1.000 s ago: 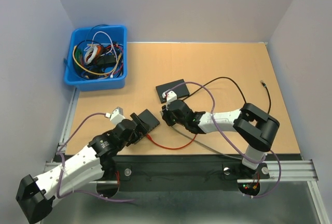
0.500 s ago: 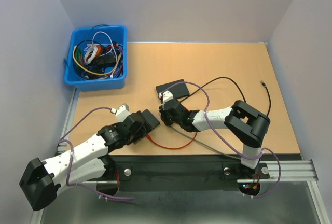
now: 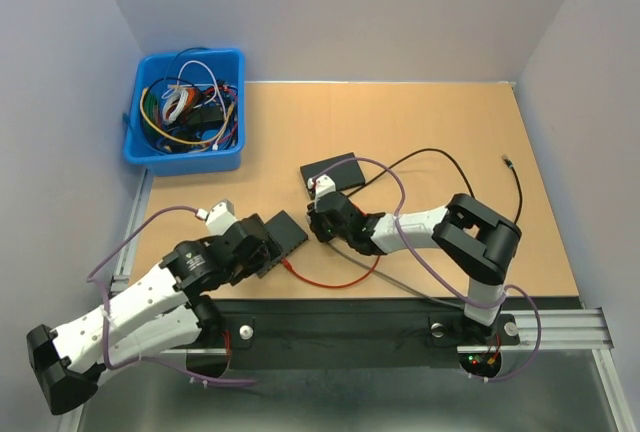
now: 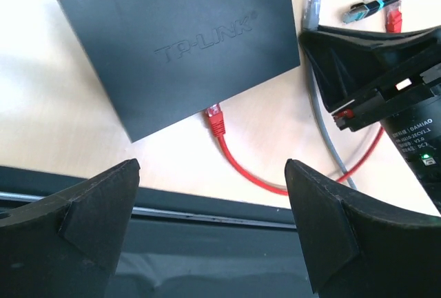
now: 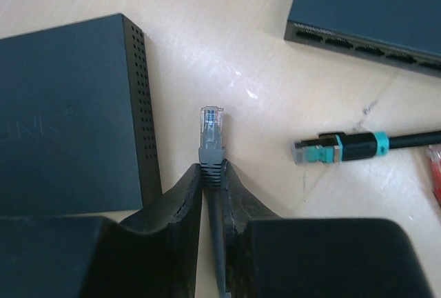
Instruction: Insert the plug into the switch port
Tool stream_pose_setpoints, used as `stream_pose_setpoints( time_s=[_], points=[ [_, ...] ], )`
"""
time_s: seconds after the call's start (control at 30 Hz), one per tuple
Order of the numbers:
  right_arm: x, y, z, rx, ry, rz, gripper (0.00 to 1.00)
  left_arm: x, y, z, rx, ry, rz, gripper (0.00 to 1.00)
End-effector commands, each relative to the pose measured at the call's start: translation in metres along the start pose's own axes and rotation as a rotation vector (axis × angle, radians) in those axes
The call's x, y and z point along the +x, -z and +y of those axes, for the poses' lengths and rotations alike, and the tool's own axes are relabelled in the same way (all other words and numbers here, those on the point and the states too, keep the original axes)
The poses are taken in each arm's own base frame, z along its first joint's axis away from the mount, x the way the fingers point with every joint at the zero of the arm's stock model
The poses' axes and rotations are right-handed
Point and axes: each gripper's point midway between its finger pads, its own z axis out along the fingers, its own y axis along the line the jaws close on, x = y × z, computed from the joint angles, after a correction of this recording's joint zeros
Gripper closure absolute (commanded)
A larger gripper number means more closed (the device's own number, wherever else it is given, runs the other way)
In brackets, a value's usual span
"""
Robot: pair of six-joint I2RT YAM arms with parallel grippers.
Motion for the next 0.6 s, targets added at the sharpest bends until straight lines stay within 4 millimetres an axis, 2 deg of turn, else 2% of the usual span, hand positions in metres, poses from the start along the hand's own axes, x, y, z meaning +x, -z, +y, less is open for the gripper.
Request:
stream_pose_setpoints(
  time_s=[0.0,0.2,0.3,0.57],
  points=[
    [-0.001,0.013,-0.007,0.035,-0.008,-0.016,1.0,0.004,0.001,0.02,-0.081,-0.039,0.016,0.01],
    [-0.007,0.021,-0.006,0.025,-0.009,-0.033,1.0,0.016,-0.02,0.043,-0.346,-0.242,0.093,0.01],
    [-0.007,0.025,-0.009,0.034,-0.009,-0.04,1.0,0.017,-0.026,0.046,-0.38,-0.245,0.089,0.01],
    [-0.003,0.022,-0.005,0.015,-0.011,-0.026,1.0,0.009,-0.038,0.018,-0.278,-0.217,0.06,0.01]
  ],
)
